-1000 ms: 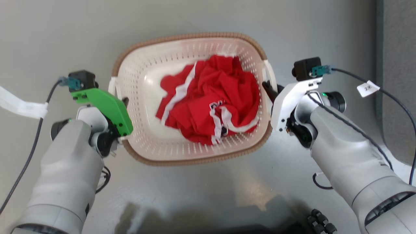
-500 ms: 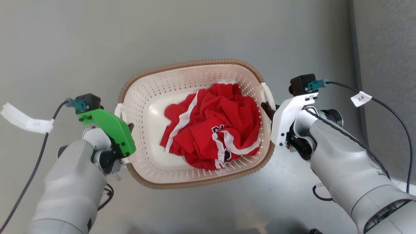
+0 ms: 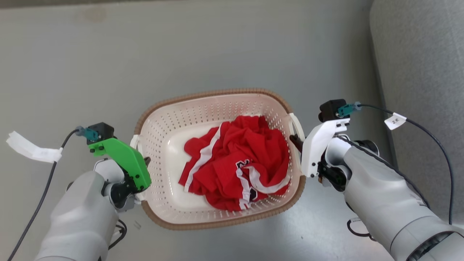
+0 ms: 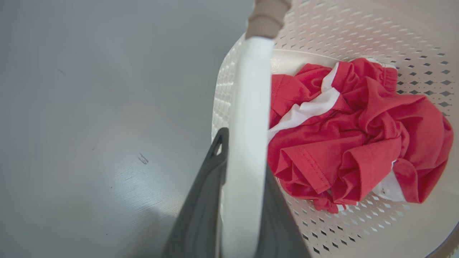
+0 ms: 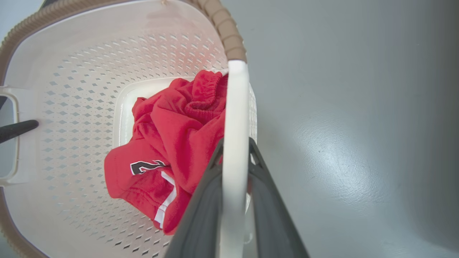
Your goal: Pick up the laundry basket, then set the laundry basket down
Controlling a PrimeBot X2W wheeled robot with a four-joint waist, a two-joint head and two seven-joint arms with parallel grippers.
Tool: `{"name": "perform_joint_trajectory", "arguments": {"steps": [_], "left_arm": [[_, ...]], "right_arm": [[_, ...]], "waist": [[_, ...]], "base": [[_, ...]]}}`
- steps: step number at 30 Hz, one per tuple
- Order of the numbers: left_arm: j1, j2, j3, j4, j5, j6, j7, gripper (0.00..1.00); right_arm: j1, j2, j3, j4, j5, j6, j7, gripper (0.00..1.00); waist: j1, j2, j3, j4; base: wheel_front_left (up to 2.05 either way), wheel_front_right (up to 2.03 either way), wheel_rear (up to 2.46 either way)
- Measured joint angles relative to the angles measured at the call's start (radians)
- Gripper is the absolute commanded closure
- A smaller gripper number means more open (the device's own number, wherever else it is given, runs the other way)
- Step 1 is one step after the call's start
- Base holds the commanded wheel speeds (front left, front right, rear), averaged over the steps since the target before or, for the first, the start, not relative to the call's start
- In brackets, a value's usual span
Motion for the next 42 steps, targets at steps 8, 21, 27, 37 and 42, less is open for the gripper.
{"name": "perform_joint_trajectory", "arguments": {"steps": [8,21,27,37,42], "left_arm": [[0.026,0.012,-0.005,0.005,-0.018,0.0,0.026,1.0],[0.082,0.018,-0.018,0.014,-0.064,0.0,0.075,1.0],[0.114,0.018,-0.029,0.018,-0.078,0.0,0.104,1.0],[0.156,0.019,-0.039,0.023,-0.099,0.001,0.139,1.0],[0.18,0.018,-0.044,0.027,-0.108,0.002,0.148,1.0]], "right_arm": [[0.029,0.006,0.018,0.002,0.045,0.001,0.058,1.0],[0.089,0.008,0.041,0.002,0.125,0.005,0.155,1.0],[0.119,0.006,0.051,0.001,0.161,0.005,0.196,1.0],[0.161,0.002,0.078,-0.009,0.196,-0.001,0.244,1.0],[0.183,0.001,0.092,-0.012,0.215,-0.011,0.258,1.0]], "waist": [[0.0,0.0,-0.083,-0.003],[0.0,0.0,-0.201,-0.017],[0.0,0.0,-0.249,-0.024],[0.0,0.0,-0.312,-0.034],[-0.0001,0.0,-0.337,-0.037]], "base": [[0.0,0.0,0.0],[0.0,0.0,0.0],[0.0,0.0,0.0],[0.0,0.0,0.0],[0.0,0.0,0.0]]}}
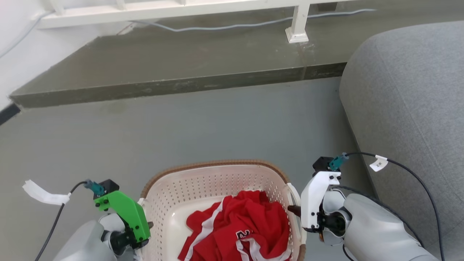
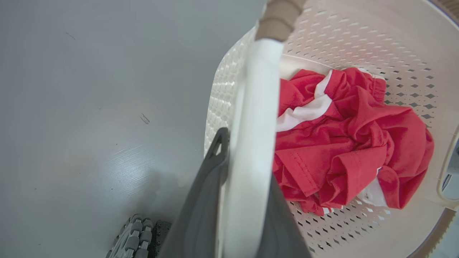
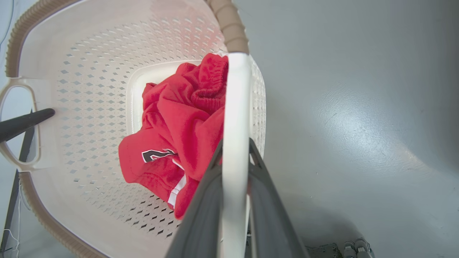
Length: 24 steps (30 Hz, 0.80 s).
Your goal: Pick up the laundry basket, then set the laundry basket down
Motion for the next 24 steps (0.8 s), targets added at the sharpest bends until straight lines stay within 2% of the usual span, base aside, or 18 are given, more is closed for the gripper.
{"name": "perform_joint_trajectory", "arguments": {"steps": [24], "left_arm": [[0.028,0.002,-0.023,-0.008,-0.025,0.007,0.009,1.0]], "right_arm": [[0.015,-0.007,0.042,-0.017,0.032,-0.035,0.01,1.0]], "waist": [[0.0,0.0,-0.034,0.001]], "base": [[0.0,0.0,0.0]]}}
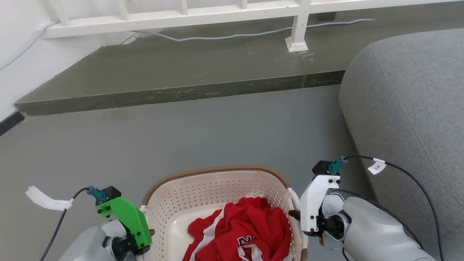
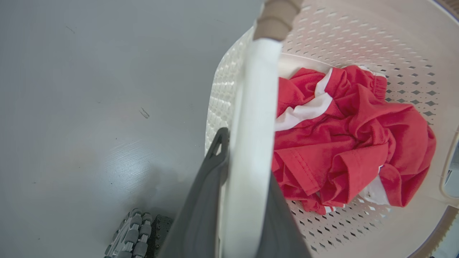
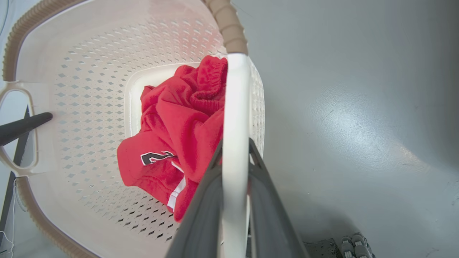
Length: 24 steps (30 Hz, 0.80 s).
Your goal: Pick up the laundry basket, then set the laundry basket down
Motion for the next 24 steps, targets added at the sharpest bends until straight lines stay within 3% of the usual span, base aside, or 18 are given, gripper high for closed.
{"name": "perform_joint_trajectory", "arguments": {"steps": [24], "left_arm": [[0.001,0.009,-0.008,-0.015,-0.009,0.0,-0.012,1.0]], "right_arm": [[-0.003,-0.002,0.016,-0.008,0.031,-0.018,-0.003,1.0]], "waist": [[0.0,0.0,0.028,0.0]], "base": [[0.0,0.0,0.0]]}}
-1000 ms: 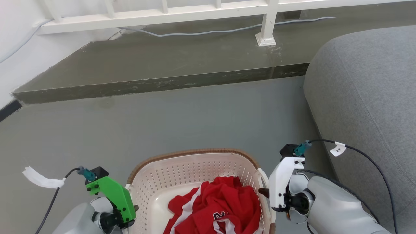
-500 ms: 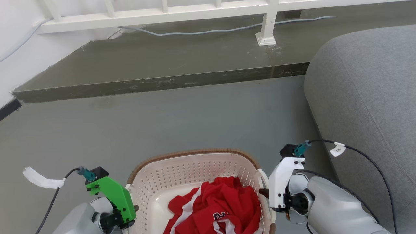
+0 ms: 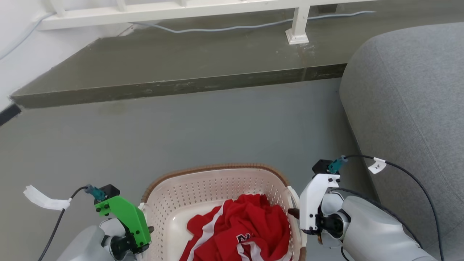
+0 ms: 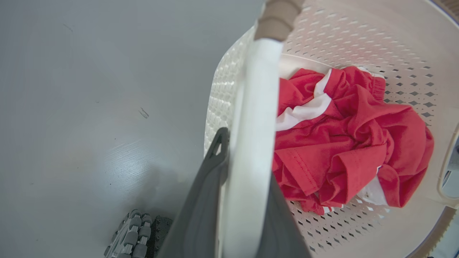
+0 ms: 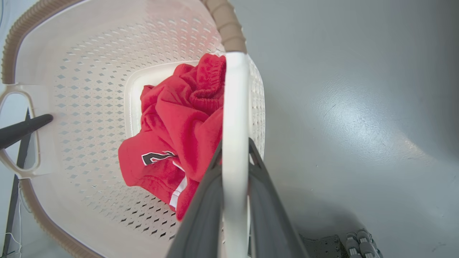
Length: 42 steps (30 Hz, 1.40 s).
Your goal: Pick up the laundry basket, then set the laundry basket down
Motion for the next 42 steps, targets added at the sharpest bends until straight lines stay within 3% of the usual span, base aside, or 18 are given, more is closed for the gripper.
{"name": "perform_joint_trajectory", "arguments": {"steps": [19,42], "left_arm": [[-0.081,0.016,-0.017,-0.043,0.014,0.0,-0.109,1.0],[-0.237,0.017,-0.04,-0.06,0.087,0.0,-0.273,1.0]], "right_arm": [[-0.098,0.002,-0.012,-0.008,-0.015,-0.036,-0.129,1.0],[-0.24,0.007,-0.026,0.012,-0.065,-0.061,-0.296,1.0]], "waist": [[0.0,0.0,0.136,0.0],[0.0002,0.0,0.466,0.011]], "base": [[0.0,0.0,0.0],[0.0,0.0,0.0]]}}
